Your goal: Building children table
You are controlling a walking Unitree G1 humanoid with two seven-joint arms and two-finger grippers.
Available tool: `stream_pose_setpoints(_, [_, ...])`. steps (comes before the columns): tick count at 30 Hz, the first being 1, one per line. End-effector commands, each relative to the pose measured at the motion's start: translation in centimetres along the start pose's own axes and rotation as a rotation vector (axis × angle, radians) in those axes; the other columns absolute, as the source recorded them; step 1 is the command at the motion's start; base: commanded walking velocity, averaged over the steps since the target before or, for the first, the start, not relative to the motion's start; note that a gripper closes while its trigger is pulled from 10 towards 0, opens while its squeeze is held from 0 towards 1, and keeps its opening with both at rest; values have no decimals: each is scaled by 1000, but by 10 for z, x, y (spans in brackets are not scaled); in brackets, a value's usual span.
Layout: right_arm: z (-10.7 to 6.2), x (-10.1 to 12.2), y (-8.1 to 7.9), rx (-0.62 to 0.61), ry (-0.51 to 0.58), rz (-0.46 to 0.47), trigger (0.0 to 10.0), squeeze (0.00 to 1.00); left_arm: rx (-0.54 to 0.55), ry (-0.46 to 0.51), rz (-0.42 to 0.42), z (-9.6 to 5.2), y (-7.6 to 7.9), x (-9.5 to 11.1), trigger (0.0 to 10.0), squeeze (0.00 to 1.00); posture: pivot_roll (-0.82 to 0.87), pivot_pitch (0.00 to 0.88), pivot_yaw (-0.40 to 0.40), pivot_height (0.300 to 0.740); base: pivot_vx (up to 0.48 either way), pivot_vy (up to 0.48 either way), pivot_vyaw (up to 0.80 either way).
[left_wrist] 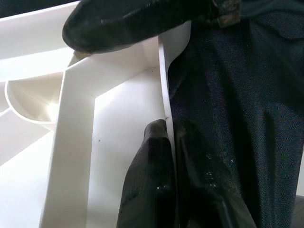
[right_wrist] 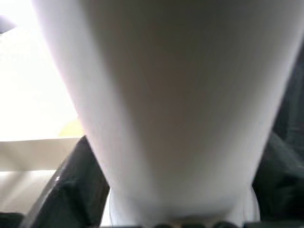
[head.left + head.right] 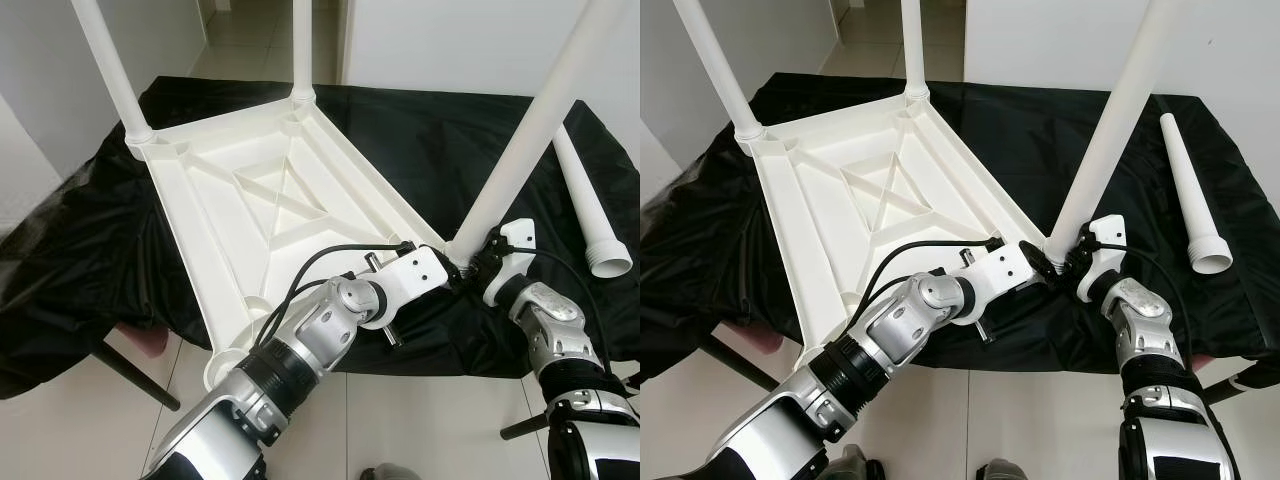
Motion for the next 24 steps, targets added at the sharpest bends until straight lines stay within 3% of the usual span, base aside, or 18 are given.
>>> stream_pose_setpoints(1, [-7, -33, -9, 13, -116, 64, 0, 0, -13, 39, 40, 1, 7, 16, 10000, 0, -16, 47, 42, 740, 0, 0, 0])
stream_pose_setpoints(11, [-20, -41, -3, -52, -99, 111, 0, 0, -16, 40, 38, 1, 8, 16, 10000, 0, -20, 51, 40, 740, 0, 0, 0])
stream_pose_setpoints(21, [-49, -59, 28, -443, -87, 182, 0, 0, -27, 41, 37, 2, 12, 16, 10000, 0, -31, 56, 41, 740, 0, 0, 0])
stream_pose_setpoints(24, [-52, -60, 32, -481, -82, 188, 0, 0, -28, 42, 37, 2, 12, 16, 10000, 0, -38, 59, 45, 740, 0, 0, 0])
Point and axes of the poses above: a point about 5 cm out from each wrist's last joint towards the gripper, its own z axis pointing out of the wrist towards the gripper, its own x axis along the axis of the wrist's last joint, y = z × x, the point moved 6 cm from there along z, pointing out of the wrist towards the gripper, and after that the axes turned 4 degrees about -z, right-handed, at the moved point
